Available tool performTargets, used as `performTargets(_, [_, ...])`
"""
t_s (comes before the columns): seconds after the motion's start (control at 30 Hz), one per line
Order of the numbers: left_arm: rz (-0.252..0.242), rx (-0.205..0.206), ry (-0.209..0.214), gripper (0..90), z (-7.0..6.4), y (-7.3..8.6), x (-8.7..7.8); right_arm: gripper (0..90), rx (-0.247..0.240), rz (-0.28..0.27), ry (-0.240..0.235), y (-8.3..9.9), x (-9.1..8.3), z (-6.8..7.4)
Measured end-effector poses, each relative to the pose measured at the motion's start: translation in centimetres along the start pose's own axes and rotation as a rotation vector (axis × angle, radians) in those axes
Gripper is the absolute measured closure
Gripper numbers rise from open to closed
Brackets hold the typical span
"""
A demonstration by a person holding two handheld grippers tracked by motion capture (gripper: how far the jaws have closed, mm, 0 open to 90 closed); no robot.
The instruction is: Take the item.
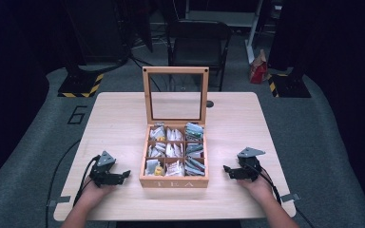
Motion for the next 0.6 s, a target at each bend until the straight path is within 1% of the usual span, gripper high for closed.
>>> performTargets(0.03, [0.001,0.001,0.001,14.9,0.00,0.00,0.00,17.4,-0.007,0.003,0.005,0.04,0.00,-0.08])
performTargets(0.1, [0.002,0.006,-0.001,14.9,0.05,0.01,-0.02,15.4,0.008,0.002,0.006,0.01,0.06,0.00])
performTargets(0.2, [0.001,0.001,0.000,14.9,0.01,0.00,0.00,14.2,0.014,0.006,0.003,0.04,0.07,0.07])
performTargets(0.23, [0.001,0.002,0.000,14.9,0.01,0.01,0.00,14.1,0.006,0.006,0.000,0.05,0.06,0.06])
performTargets(0.57, [0.001,0.001,0.000,14.9,0.01,0.01,0.00,14.2,0.010,0.007,-0.006,0.07,0.02,0.16])
performTargets(0.6, [0.001,0.001,0.000,14.9,0.00,0.01,0.00,14.9,0.001,0.010,-0.002,0.12,0.02,0.10])
Point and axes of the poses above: each handheld gripper's, and its own axes: x roughly forward along the jaws, y roughly out of its underside, z roughly to its left, the point moved 10 cm from there along x, roughly forward along the jaws, and after that the axes turned 8 degrees about z, right-handed, at the moved point
